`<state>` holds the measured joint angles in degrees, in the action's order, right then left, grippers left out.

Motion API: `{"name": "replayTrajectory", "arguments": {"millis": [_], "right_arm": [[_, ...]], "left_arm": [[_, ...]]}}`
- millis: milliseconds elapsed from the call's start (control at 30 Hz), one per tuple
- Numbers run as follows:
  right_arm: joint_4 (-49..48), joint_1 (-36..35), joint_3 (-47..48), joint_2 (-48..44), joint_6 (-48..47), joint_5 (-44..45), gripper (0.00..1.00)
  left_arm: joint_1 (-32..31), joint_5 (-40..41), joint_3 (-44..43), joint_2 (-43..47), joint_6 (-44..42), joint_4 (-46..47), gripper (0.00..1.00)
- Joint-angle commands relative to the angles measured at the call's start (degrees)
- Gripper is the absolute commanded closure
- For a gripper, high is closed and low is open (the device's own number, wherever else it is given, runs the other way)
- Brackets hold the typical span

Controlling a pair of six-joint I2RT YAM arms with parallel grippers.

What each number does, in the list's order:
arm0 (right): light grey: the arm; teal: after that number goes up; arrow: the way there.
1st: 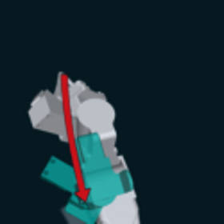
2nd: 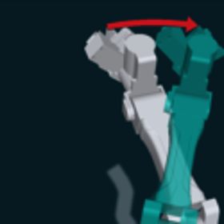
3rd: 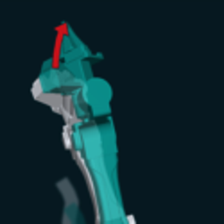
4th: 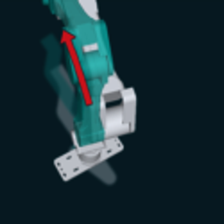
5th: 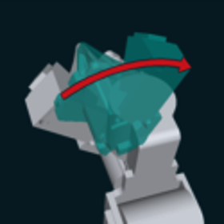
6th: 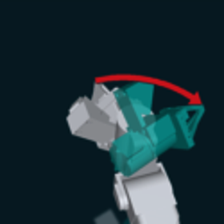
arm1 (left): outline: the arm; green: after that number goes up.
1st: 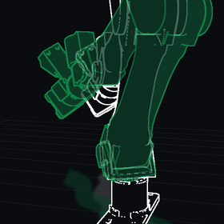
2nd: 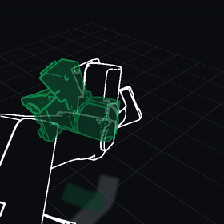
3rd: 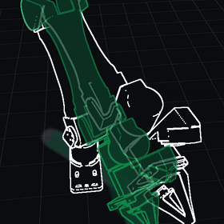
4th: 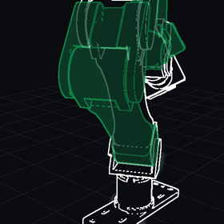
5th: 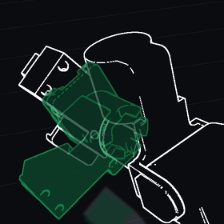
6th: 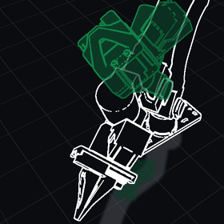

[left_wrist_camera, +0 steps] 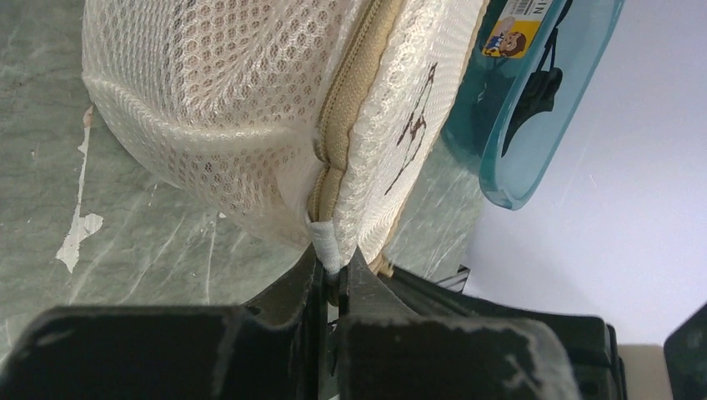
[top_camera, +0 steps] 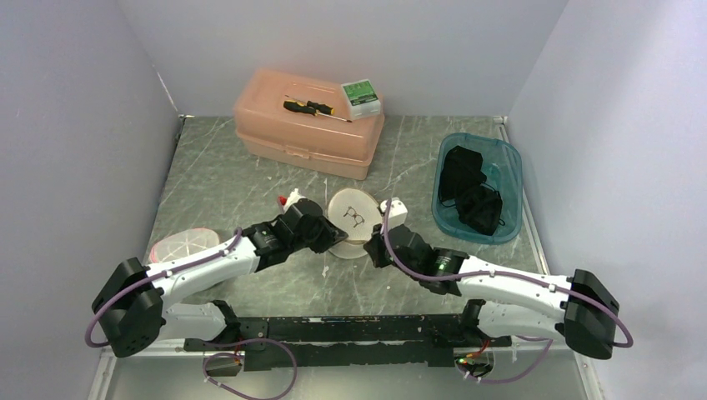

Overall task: Unzip the laundry bag and remove the bra
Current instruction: Unzip the laundry bag at the center of the board.

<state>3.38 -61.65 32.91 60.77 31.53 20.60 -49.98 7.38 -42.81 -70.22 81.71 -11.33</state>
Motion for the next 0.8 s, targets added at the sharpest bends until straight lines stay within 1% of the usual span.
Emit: {"name": "replayTrajectory", "arguments": {"millis": [0, 133, 267, 333, 467, 533, 600, 667, 767], "right_arm": [[-0.7, 4.68, -1.93, -2.46, -0.62, -1.2, 1.0], [0.23, 7.24, -2.94, -3.45, -0.66, -1.67, 1.0], [0.57, 8.36, -3.37, -5.57, -2.13, -1.14, 1.0], [1.31, 7.88, -2.69, -7.64, -4.11, -0.53, 1.0], [4.73, 4.95, 0.48, -13.1, -8.89, 3.1, 1.0], [7.0, 3.71, 3.13, -14.65, -11.64, 2.43, 1.0], [9.37, 2.11, 5.82, -15.14, -13.54, 1.57, 1.0], [11.48, 0.12, 7.93, -15.01, -13.86, 1.38, 1.0], [11.3, -2.06, 8.58, -14.68, -12.22, 0.29, 1.0]], "left_arm": [[-0.21, -0.44, -1.3, 0.45, -2.15, 0.14, 0.97], [0.03, -0.84, -1.14, 1.13, -3.86, 0.27, 0.97], [1.13, -3.87, -1.24, 1.63, -9.0, 2.02, 0.97], [2.8, -7.08, -2.47, 1.27, -13.8, 2.78, 0.97], [7.66, -16.3, -9.92, -1.27, -25.66, -1.57, 0.97], [9.26, -19.25, -14.35, -2.0, -32.44, -4.49, 0.97], [10.29, -22.9, -17.76, -2.03, -38.61, -4.96, 0.97], [10.72, -26.11, -20.48, -1.77, -42.39, -4.81, 0.97], [10.86, -28.26, -23.85, -2.57, -46.84, -7.46, 0.96]]}}
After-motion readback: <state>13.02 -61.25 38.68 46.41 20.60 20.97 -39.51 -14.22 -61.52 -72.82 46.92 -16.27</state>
